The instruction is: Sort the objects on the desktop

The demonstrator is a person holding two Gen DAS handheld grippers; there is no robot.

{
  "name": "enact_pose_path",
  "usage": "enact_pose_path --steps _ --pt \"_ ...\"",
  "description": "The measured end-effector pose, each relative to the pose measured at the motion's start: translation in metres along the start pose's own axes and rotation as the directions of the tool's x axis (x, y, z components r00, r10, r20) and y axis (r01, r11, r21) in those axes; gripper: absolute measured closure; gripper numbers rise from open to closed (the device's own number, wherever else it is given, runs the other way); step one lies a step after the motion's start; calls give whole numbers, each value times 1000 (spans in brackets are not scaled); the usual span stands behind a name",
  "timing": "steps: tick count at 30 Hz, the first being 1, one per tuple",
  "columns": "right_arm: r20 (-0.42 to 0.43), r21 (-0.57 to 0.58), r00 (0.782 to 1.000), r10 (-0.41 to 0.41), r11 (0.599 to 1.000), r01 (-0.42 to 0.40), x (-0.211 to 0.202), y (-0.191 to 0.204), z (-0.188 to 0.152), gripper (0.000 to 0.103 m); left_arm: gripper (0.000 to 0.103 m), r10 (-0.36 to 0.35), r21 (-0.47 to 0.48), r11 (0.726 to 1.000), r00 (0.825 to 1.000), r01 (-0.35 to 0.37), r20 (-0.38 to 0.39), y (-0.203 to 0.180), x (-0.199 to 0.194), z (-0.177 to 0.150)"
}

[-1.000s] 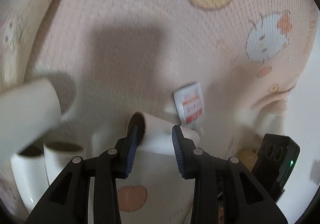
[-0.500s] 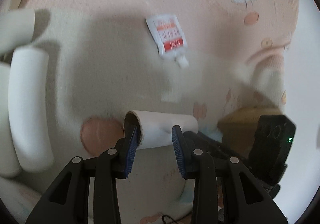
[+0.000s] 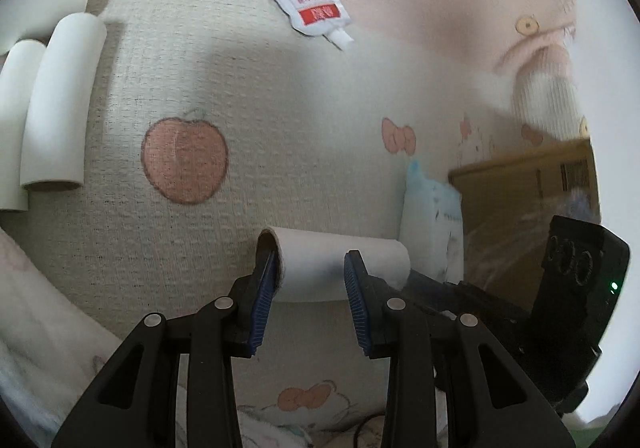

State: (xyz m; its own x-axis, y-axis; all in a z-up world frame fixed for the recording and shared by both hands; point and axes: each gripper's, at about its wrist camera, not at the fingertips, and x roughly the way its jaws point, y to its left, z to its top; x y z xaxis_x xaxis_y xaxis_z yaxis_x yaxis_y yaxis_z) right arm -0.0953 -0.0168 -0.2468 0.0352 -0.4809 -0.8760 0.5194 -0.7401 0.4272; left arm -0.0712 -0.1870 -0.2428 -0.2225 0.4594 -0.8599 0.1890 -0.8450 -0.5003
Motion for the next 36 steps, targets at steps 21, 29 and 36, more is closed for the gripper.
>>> enact_pose_path --steps 21,29,36 --pt "-6 6 1000 7 1000 -7 -43 8 -12 44 60 54 -43 998 988 -48 142 3 -43 -11" --pt "73 4 994 -77 997 77 -47 -3 -2 53 73 53 44 997 995 -57 89 -10 -33 -20" --pt "85 -130 978 -193 971 203 -31 11 6 83 87 128 57 990 991 -130 28 -9 -12 -23"
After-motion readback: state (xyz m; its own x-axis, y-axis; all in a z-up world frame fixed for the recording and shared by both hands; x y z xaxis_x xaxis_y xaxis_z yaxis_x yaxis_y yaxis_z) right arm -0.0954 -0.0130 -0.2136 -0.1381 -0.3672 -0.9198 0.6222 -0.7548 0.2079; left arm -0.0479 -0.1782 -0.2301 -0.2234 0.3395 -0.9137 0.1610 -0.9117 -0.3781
